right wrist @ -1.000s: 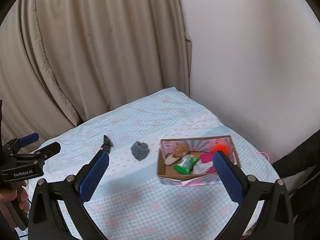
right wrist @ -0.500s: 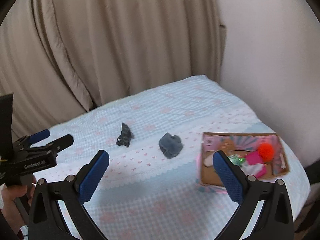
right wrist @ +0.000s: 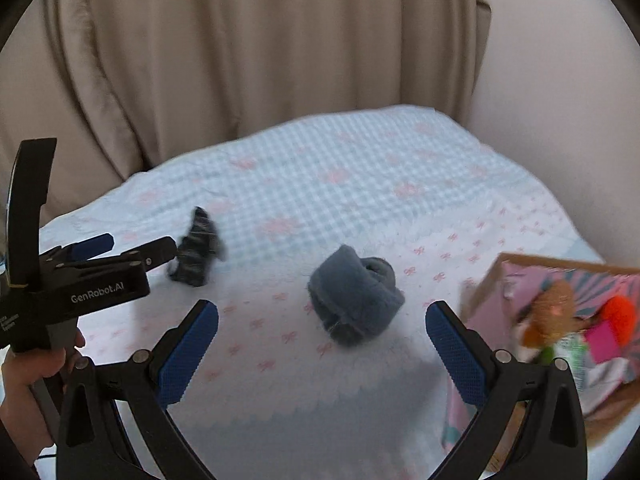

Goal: Organize soft objects
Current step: 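Grasp the black patterned cloth with the left gripper while the right grasps the grey fuzzy sock, then carry the black cloth into the box and open the left gripper while the right releases the sock there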

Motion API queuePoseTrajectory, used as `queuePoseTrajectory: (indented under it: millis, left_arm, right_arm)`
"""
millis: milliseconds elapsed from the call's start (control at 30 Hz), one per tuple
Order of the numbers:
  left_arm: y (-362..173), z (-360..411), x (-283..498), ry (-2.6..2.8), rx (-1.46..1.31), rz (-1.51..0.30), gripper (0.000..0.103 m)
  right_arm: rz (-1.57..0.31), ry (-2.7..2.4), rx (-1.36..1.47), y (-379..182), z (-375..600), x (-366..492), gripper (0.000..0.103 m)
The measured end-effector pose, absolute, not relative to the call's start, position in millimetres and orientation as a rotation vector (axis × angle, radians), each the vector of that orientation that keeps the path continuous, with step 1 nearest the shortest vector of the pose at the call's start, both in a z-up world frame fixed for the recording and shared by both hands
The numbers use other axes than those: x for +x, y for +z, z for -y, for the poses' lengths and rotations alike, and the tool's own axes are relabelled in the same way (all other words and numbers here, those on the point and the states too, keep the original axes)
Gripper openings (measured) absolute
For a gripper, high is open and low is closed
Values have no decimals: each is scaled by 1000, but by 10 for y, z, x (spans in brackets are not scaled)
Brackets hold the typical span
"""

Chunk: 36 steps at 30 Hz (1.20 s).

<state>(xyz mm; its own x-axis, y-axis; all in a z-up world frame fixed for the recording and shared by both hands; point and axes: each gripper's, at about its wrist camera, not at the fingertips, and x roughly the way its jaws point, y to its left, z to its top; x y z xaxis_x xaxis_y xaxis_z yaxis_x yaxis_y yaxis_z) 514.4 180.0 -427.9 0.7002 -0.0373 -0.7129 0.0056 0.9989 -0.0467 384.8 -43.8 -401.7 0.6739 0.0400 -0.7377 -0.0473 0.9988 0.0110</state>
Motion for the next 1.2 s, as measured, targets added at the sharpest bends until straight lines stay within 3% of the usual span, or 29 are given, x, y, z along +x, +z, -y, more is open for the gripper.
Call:
queuePoseTrajectory:
  millis: [267, 300, 367, 467, 567, 667, 833, 1200]
  left_arm:
    - [-4791, -1863, 5749, -14, -81, -821, 93]
    - [-4811, -1867, 5772, -15, -87, -822, 90]
    - [-4900, -1872, 5860, -11, -106, -833, 88]
    - [-5016, -1883, 5958, -6, -130, -864, 77]
    - [-5022, -1896, 5965, 16, -109, -853, 48]
    - [-4984, -1955, 5947, -6, -135, -862, 40]
    - [-4780, -1951, 5783, -18, -103, -852, 39]
    - [-3851, -1708, 4928, -44, -77, -804, 38]
  right_arm:
    - [-889, -18, 104, -4669, 703, 4378, 102]
    - [-886, -24, 105, -4707, 740, 4418, 99]
    - [-899, -20, 102, -4780, 764, 4488, 83]
    - [-910, 5, 99, -4849, 765, 4577, 75]
    - [-901, 20, 70, -4856, 708, 4633, 65]
    - [-906, 30, 58, -4846, 670, 4646, 55]
    - [-925, 25, 85, -4774, 682, 4595, 46]
    - [-893, 39, 100, -4025, 638, 4066, 45]
